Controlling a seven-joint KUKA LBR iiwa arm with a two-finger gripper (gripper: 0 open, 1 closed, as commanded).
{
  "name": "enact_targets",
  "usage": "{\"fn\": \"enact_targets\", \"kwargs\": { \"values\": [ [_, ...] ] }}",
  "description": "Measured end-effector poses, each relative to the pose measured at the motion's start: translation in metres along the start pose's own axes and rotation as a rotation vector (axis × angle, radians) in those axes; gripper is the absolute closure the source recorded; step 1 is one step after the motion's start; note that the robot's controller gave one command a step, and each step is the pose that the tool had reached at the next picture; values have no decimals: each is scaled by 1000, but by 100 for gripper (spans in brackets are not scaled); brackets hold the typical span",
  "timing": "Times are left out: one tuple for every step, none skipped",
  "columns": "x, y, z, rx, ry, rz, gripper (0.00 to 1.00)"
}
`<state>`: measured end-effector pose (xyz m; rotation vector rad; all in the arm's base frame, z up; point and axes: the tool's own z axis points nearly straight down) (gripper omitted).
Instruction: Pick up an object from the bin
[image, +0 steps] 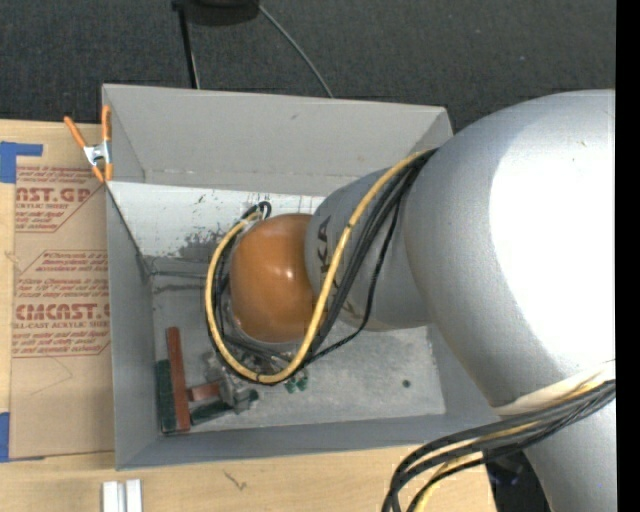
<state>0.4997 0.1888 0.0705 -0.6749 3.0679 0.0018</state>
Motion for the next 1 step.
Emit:
{"fn": "enact_targets", "kwargs": {
  "values": [
    [0, 0, 0, 0, -1, 0, 100]
  ]
}}
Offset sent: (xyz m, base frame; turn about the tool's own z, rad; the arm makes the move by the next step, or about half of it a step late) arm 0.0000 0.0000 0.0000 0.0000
